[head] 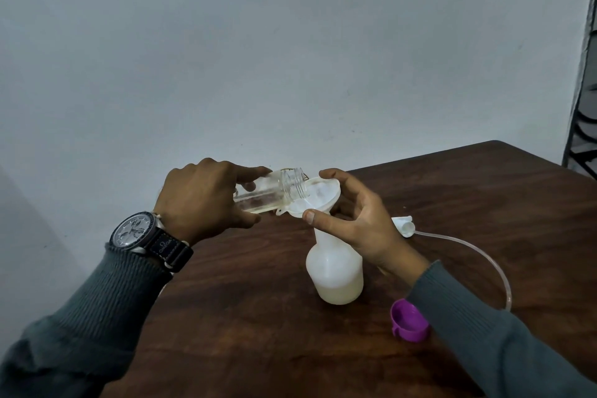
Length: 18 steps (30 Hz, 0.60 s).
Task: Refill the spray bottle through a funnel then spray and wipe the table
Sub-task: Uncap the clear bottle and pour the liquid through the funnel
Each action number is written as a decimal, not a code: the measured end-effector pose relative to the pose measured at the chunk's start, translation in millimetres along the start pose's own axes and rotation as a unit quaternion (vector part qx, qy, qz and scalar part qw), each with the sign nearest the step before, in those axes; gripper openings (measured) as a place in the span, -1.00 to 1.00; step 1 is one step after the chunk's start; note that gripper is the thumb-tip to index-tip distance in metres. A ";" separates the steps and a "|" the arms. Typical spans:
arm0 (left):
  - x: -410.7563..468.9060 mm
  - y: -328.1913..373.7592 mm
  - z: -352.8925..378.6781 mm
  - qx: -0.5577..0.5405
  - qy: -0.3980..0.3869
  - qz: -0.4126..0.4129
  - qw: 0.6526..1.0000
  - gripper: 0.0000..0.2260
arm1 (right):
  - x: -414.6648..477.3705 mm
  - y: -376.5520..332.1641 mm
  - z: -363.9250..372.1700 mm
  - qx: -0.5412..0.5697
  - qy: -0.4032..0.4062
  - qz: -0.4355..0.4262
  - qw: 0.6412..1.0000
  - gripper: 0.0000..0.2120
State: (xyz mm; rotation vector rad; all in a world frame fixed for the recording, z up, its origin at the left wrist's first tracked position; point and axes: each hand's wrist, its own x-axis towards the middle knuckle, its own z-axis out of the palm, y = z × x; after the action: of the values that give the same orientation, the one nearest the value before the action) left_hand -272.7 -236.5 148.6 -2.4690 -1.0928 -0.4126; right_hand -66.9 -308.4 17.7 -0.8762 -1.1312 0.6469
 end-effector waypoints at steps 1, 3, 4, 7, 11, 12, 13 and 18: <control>-0.2 0.0 -0.2 0.000 0.000 -0.001 1.000 -0.41 | 0.1 -0.1 0.1 0.000 0.000 0.001 1.000 -0.43; -0.4 0.3 -0.3 -0.001 -0.001 -0.002 1.000 -0.40 | 0.2 -0.3 -0.1 0.000 0.000 0.000 1.000 -0.43; -0.5 0.4 -0.2 -0.001 -0.002 -0.002 1.000 -0.40 | 0.2 -0.4 -0.1 0.000 0.001 0.000 1.000 -0.43; 0.3 0.4 -1.2 -0.003 -0.003 -0.005 1.000 -0.40 | 0.2 -0.4 -0.2 -0.003 0.000 -0.001 1.000 -0.42; -0.4 1.9 -1.8 -0.001 -0.004 -0.007 1.000 -0.42 | 0.5 -0.5 0.4 -0.003 0.000 -0.001 1.000 -0.42; -0.4 1.9 -1.4 -0.001 -0.004 -0.008 1.000 -0.42 | 0.6 -0.2 0.4 -0.003 0.000 -0.001 1.000 -0.42; 0.0 1.7 -1.0 -0.001 -0.004 -0.009 1.000 -0.42 | 0.6 -0.2 0.5 -0.002 0.000 -0.001 1.000 -0.42; 0.1 0.4 -0.3 -0.001 0.000 -0.005 1.000 -0.43 | 0.3 -0.4 0.2 0.002 -0.002 -0.001 1.000 -0.43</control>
State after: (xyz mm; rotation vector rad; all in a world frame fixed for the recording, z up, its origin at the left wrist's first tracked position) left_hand -272.3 -236.8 148.8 -2.4659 -1.1052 -0.4163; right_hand -67.0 -308.3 18.1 -0.8710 -1.1346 0.6489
